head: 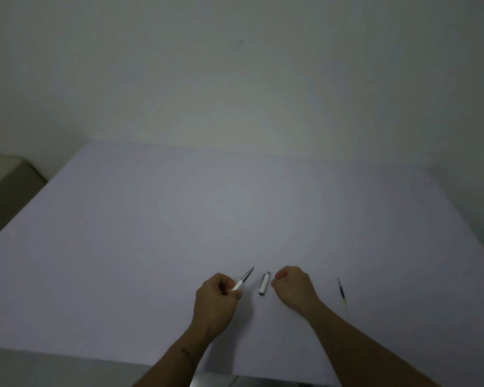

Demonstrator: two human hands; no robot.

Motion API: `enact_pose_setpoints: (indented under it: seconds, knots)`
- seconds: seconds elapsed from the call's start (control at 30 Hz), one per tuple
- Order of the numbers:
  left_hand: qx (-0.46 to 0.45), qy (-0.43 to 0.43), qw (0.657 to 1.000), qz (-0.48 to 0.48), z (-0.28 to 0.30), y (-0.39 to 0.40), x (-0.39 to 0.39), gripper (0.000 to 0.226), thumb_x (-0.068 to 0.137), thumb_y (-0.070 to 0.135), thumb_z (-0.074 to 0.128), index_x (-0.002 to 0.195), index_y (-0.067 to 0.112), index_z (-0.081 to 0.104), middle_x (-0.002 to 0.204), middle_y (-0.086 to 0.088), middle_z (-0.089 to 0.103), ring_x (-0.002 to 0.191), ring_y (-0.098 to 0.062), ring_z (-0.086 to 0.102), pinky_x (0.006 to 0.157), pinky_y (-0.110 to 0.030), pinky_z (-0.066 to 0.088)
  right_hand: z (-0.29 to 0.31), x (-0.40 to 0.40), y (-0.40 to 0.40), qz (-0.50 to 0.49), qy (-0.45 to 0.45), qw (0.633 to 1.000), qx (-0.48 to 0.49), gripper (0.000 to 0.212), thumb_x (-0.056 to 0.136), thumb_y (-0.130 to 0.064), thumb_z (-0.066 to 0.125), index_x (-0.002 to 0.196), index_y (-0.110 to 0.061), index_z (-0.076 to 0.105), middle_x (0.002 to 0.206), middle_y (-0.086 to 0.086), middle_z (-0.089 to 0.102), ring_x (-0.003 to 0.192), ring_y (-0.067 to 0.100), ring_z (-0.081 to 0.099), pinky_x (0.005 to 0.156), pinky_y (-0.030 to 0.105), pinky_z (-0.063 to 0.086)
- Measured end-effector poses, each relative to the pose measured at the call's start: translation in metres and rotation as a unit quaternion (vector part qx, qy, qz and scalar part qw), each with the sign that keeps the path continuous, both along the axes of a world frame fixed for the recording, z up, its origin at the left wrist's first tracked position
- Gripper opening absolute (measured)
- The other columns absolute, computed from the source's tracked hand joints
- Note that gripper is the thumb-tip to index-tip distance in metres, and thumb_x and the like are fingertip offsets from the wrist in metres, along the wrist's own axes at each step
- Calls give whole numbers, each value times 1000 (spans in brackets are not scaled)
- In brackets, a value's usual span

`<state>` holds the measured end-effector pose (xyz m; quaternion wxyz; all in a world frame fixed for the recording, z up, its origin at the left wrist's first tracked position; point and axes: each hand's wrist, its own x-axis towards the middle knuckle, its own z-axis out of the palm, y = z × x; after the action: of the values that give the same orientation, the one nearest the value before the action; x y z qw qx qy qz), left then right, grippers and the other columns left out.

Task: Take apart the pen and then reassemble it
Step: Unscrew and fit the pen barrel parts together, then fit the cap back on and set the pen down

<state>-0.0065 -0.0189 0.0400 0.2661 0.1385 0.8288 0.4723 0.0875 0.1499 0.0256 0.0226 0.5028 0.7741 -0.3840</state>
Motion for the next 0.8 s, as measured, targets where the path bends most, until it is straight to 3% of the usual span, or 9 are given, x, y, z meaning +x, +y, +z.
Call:
enact_pose_setpoints:
  seconds: [0.1, 0.23, 0.33, 0.43, 0.53, 0.6, 0.7, 0.8]
  knots:
    - [-3, -11, 1000, 21, 1, -3, -5, 10, 74, 12, 75, 73, 18, 67, 69, 2, 67, 59, -9, 58, 54, -21, 46, -7, -20, -2, 4, -15, 1000, 21, 29, 82, -39, 63, 90, -10, 67, 88, 8, 69, 89, 29, 68, 66, 25, 43]
    - [-15, -19, 1000, 20, -1, -8, -9, 12, 74, 14, 77, 73, 20, 66, 68, 2, 67, 58, -8, 58, 53, -19, 43, -21, -35, -12, 43, -52, 996, 56, 47, 82, -36, 64, 115, -7, 49, 113, 14, 63, 103, 35, 63, 75, 30, 44]
    - [-23, -18, 999, 21, -3, -11, -12, 12, 74, 15, 77, 73, 19, 66, 67, 1, 65, 57, -9, 57, 53, -20, 44, -27, -40, -17, 83, -84, 990, 82, 48, 80, -26, 60, 121, -7, 43, 117, 15, 61, 105, 35, 63, 75, 31, 46]
    - [-26, -15, 999, 27, -5, -13, -15, 11, 75, 16, 77, 74, 18, 66, 68, 0, 65, 58, -9, 57, 53, -19, 43, -30, -42, -19, 90, -72, 991, 63, 37, 77, -21, 58, 112, -10, 50, 109, 13, 63, 96, 32, 64, 69, 28, 43]
    - [-19, -15, 999, 24, -7, -13, -13, 9, 77, 16, 76, 75, 18, 67, 68, 0, 66, 60, -11, 58, 54, -20, 44, -30, -35, -18, 33, 11, 999, -4, 17, 75, -17, 57, 92, -16, 55, 89, 5, 66, 74, 24, 63, 63, 29, 50]
    - [-11, -18, 1000, 17, -7, -10, -11, 9, 78, 15, 75, 75, 18, 68, 69, -1, 67, 61, -12, 58, 55, -21, 45, -25, -31, -15, -29, 89, 993, -67, 15, 75, -13, 59, 89, -17, 58, 79, 3, 69, 63, 17, 68, 60, 30, 56]
    - [-3, -20, 1000, 11, -7, -6, -12, 10, 77, 16, 75, 73, 20, 68, 66, 2, 66, 57, -9, 56, 54, -22, 46, -7, -34, -7, -130, 213, 955, -159, 13, 76, -8, 63, 87, -16, 60, 75, 8, 69, 53, 18, 59, 50, 28, 48]
    - [6, -21, 1000, 3, -6, -1, -11, 12, 79, 15, 75, 72, 22, 67, 64, 3, 64, 57, -10, 56, 54, -22, 45, 14, -37, -1, -173, 300, 918, -193, 14, 80, -5, 64, 88, -16, 59, 72, 7, 69, 49, 12, 59, 47, 25, 49]
